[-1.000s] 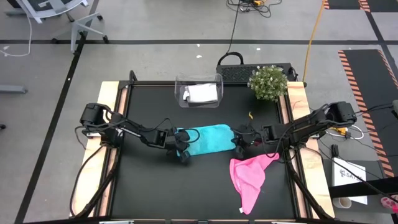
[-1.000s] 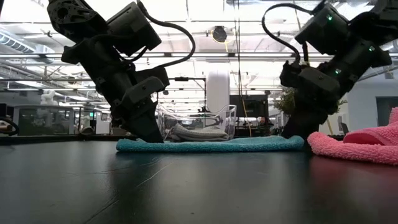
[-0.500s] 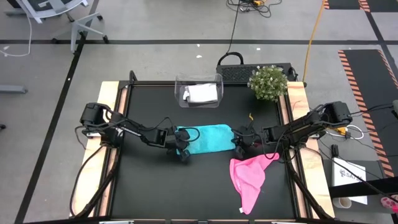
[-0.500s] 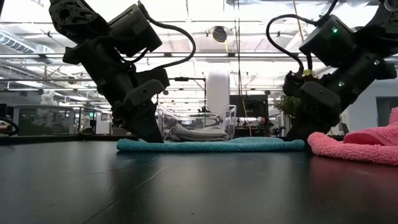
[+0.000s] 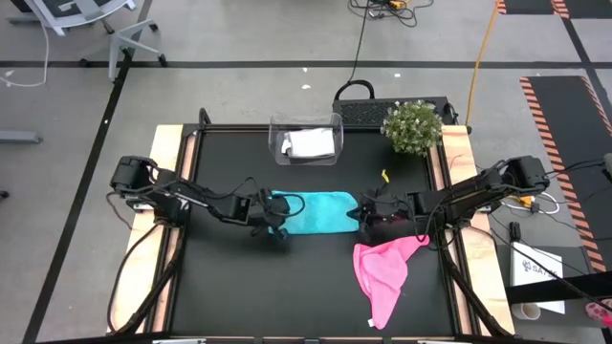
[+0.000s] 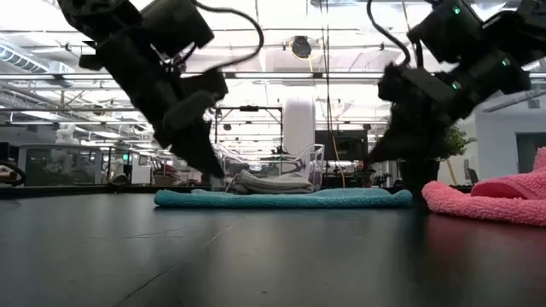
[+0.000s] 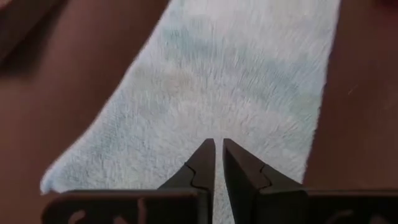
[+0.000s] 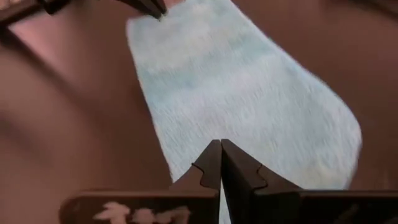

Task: Fold microfiber towels
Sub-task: Fold the light blue microfiber cloth

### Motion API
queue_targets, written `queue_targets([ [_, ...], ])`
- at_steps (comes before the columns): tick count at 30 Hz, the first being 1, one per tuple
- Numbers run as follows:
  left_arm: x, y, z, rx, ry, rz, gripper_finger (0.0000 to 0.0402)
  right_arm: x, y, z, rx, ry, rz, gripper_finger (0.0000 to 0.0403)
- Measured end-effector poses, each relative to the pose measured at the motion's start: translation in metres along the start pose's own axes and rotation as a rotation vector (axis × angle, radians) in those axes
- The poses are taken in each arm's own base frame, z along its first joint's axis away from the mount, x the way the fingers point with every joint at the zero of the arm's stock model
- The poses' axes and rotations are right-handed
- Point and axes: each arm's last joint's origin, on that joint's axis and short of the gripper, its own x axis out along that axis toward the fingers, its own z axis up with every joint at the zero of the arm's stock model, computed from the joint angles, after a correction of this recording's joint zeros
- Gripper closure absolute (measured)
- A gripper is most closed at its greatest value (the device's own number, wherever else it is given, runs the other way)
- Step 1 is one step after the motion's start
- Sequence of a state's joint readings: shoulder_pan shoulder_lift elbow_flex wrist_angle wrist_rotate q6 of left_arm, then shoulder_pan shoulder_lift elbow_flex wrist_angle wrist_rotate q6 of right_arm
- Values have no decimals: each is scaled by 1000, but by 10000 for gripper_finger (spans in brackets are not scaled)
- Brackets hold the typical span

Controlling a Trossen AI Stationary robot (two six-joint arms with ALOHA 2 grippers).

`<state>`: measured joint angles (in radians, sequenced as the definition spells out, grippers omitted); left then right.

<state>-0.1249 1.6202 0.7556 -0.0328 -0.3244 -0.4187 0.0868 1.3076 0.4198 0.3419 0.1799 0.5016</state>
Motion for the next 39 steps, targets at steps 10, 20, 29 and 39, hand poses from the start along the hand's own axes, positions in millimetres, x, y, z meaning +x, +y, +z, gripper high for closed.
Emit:
queue_targets([
  [10, -15, 11, -4, -5, 59, 131, 371, 1, -1, 10, -56, 24, -36, 401],
  [20, -12, 26, -7, -305, 144, 144, 362, 3, -26, 27, -14, 61, -111, 326],
  [29, -2, 62, 4, -605, 192, 134, 290, 3, -45, 31, 67, 122, -58, 258],
  [39, 2, 89, 9, -713, 232, 101, 222, 4, -51, 33, 74, 115, -74, 248],
])
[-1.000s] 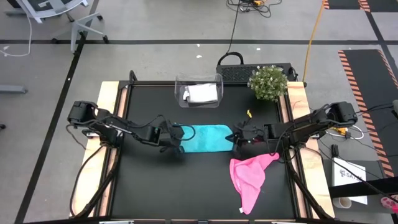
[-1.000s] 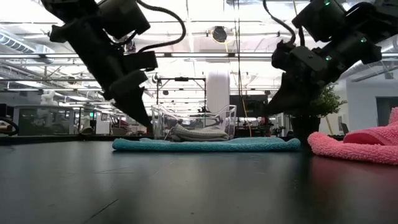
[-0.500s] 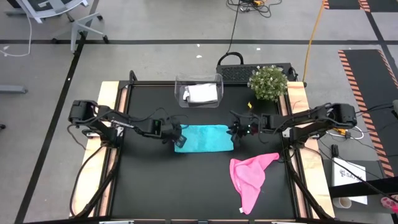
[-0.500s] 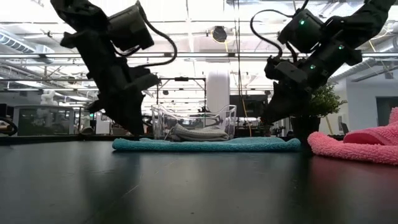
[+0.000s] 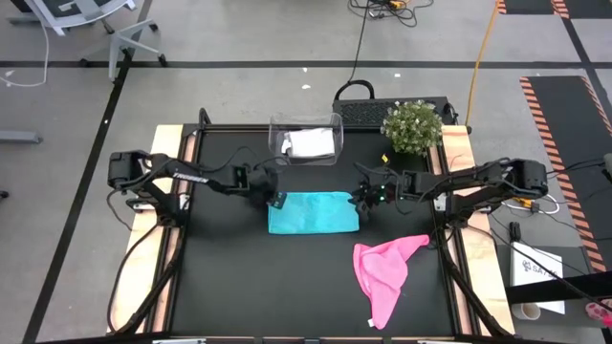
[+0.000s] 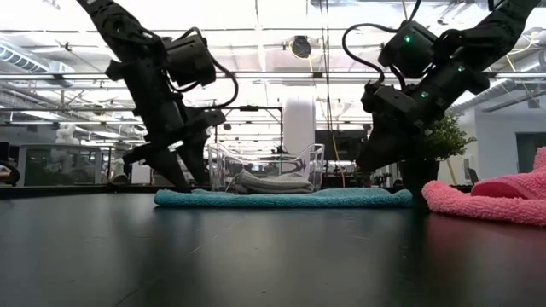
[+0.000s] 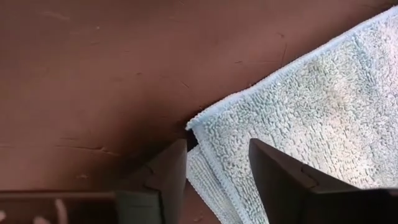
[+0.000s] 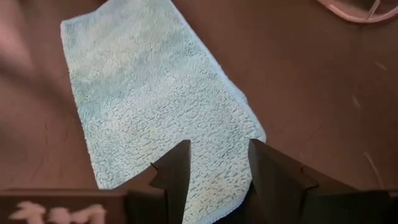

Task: Fold microfiber towels
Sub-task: Fold the light blue microfiber cloth

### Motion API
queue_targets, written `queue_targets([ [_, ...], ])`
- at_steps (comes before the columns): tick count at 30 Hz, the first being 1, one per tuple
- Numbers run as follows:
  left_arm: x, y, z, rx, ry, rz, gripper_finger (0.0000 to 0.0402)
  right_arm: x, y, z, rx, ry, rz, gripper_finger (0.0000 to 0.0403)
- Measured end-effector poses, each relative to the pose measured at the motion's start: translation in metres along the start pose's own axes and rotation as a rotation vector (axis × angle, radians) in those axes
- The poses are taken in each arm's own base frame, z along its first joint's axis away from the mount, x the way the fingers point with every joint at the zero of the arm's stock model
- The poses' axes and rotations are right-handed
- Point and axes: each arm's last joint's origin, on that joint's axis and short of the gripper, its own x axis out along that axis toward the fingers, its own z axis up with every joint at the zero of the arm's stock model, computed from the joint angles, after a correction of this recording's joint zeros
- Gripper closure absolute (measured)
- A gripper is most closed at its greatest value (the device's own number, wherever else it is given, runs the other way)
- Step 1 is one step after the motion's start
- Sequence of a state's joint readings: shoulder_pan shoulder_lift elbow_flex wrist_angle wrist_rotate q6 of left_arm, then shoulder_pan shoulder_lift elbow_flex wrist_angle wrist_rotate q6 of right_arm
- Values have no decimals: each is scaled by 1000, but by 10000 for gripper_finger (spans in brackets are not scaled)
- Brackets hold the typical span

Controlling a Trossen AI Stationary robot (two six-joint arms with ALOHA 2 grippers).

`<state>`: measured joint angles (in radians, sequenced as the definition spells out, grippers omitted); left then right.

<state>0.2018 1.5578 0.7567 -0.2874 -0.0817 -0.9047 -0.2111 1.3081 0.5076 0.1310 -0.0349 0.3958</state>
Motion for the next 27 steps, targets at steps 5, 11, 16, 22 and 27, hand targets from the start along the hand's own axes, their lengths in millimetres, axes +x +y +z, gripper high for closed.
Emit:
queue_targets([
  [5, 0, 3, 0, -15, 56, -13, 205, 0, 0, 0, 0, 0, -2, 248],
  [11, 0, 7, -4, -27, 96, 26, 201, 0, 1, 2, -2, -25, 8, 248],
  [16, 7, 4, -2, -35, 78, 6, 201, 0, 1, 3, -22, -27, 8, 248],
  [22, 19, 3, -2, -51, 87, -2, 201, 0, 1, 2, -25, -20, 4, 248],
  [27, 19, 3, -2, -52, 83, -6, 201, 0, 0, 1, -67, -15, -18, 248],
])
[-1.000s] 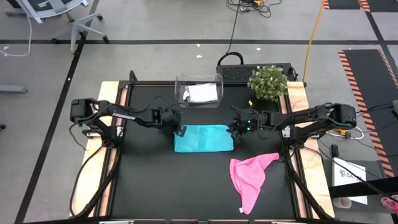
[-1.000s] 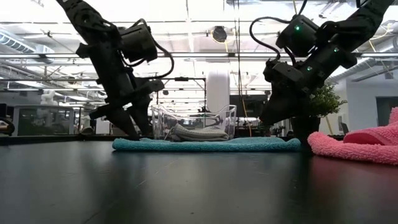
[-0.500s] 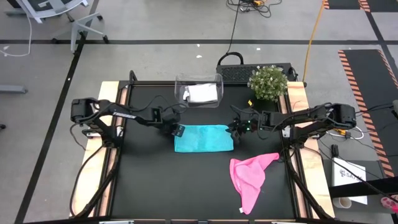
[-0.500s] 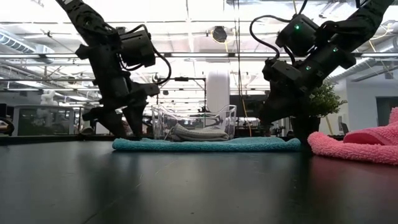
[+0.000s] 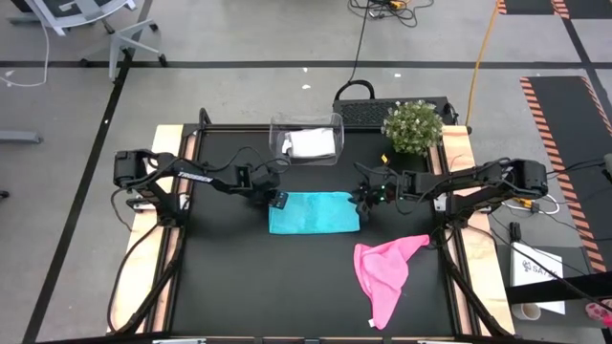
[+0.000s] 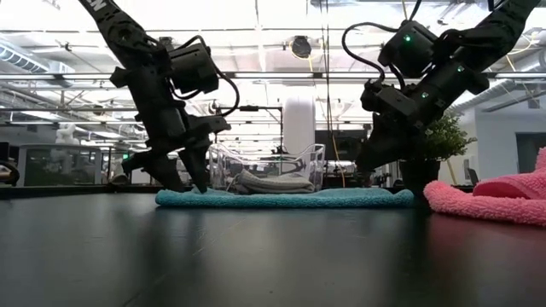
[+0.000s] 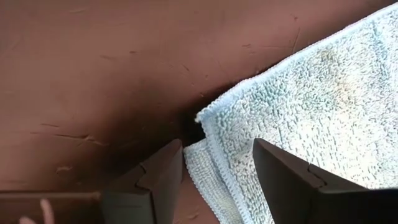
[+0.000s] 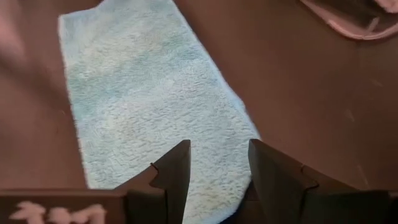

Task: Fold microfiber towels
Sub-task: Fold the light blue microfiber cloth

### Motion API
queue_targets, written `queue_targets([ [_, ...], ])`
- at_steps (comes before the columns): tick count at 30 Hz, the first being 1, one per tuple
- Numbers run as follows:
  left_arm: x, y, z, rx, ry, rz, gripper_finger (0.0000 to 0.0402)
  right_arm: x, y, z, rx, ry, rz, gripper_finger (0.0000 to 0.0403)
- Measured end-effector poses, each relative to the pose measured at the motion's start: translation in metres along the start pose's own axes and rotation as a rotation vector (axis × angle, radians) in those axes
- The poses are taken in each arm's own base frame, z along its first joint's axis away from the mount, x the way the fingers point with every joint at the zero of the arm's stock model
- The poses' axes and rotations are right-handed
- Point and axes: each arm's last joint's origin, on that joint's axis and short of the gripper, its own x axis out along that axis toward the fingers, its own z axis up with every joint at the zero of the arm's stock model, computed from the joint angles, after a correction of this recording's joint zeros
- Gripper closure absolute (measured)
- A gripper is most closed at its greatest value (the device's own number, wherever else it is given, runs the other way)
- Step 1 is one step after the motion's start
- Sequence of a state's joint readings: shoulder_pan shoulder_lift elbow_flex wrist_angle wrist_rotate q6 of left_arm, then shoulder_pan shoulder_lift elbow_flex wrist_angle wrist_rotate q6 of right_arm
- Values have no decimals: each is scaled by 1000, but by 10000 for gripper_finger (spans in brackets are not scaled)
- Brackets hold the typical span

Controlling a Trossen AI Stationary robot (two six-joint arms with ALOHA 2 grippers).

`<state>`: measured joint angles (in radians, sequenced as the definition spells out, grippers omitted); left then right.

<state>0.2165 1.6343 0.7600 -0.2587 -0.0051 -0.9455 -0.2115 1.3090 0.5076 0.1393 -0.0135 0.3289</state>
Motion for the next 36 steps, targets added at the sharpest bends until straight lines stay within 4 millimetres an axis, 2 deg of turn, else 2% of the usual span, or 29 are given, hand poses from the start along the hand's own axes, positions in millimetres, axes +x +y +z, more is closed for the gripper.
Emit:
queue_targets([
  [5, 0, 0, 0, -7, -5, -8, 201, 3, -5, -2, 7, 7, -29, 248],
  [16, 1, -1, 1, -10, -9, -21, 201, 35, -11, -17, 28, 73, -25, 248],
  [22, 1, -2, 1, -18, -10, -23, 202, 46, -12, -21, 45, 77, -26, 251],
  [31, 1, -2, 1, -19, -16, -21, 206, 45, -12, -19, 40, 60, -28, 327],
  [33, 1, -2, 1, -21, -25, -13, 223, 44, -12, -19, 43, 62, -28, 350],
  [36, 1, -1, 1, -20, -48, 7, 271, 45, -12, -19, 44, 65, -23, 385],
])
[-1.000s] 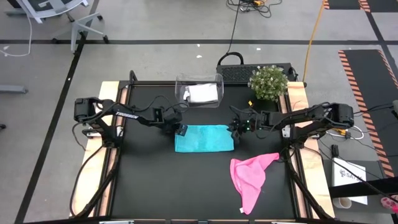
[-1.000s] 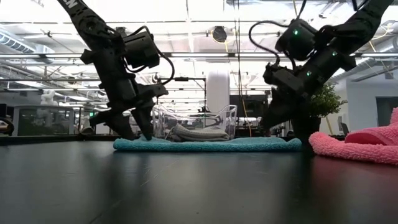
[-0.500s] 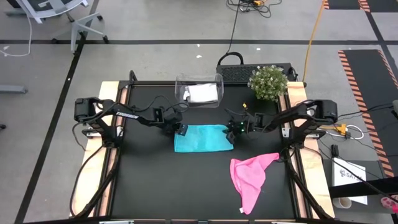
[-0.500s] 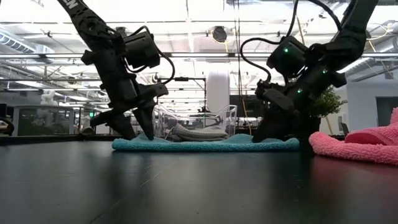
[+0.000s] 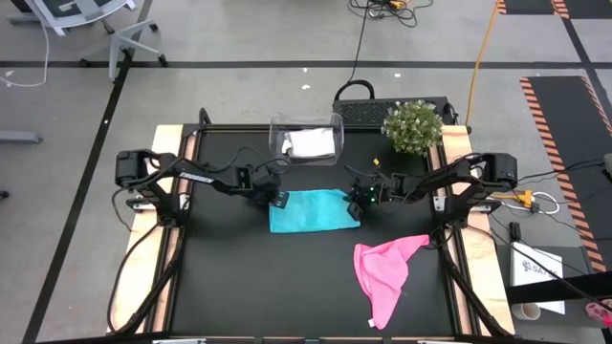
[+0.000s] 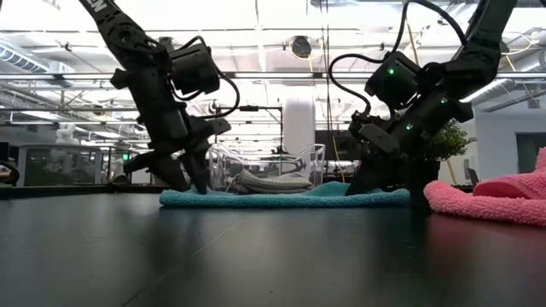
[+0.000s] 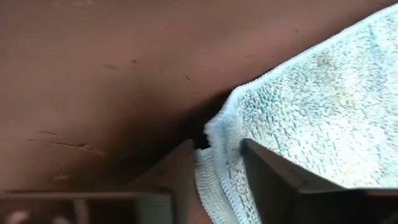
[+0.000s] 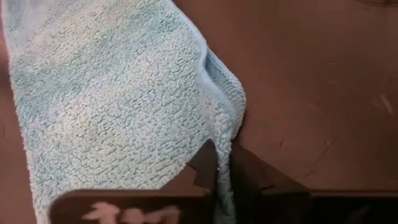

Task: Fold microfiber towels
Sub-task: Fold the light blue microfiber cloth

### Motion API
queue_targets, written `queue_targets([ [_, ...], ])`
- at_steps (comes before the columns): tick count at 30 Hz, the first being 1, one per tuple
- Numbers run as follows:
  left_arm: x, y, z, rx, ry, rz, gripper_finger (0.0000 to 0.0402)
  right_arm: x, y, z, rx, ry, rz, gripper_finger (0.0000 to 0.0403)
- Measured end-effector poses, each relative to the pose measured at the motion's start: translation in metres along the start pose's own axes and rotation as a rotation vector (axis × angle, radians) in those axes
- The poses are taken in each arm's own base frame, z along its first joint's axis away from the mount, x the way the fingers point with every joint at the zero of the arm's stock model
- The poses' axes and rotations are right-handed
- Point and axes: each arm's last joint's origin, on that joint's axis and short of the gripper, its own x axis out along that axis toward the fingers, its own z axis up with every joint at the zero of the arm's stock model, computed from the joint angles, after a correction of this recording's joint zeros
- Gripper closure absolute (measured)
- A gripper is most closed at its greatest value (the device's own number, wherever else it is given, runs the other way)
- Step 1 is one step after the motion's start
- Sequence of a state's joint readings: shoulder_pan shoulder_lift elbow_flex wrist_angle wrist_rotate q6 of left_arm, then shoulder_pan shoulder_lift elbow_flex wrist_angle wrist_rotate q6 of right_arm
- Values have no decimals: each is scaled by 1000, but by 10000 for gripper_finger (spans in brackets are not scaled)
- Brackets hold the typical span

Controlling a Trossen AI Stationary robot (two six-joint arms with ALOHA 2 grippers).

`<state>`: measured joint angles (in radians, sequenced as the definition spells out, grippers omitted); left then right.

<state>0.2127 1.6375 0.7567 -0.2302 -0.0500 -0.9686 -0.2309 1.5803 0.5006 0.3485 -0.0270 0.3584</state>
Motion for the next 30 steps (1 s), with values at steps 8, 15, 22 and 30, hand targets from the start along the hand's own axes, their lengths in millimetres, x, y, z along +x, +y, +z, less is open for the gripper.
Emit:
queue_targets([
  [8, 1, -3, 3, 55, -67, -9, 387, 0, 0, 0, 0, 3, 5, 397],
  [15, 0, -10, 2, 129, -149, -8, 394, -1, 0, 0, -24, 1, 2, 400],
  [22, -14, -10, -2, 154, -162, 19, 396, -6, 0, 0, -32, 10, -21, 401],
  [30, -14, -10, -7, 169, -140, 39, 396, -6, 1, 0, -17, 3, -23, 402],
])
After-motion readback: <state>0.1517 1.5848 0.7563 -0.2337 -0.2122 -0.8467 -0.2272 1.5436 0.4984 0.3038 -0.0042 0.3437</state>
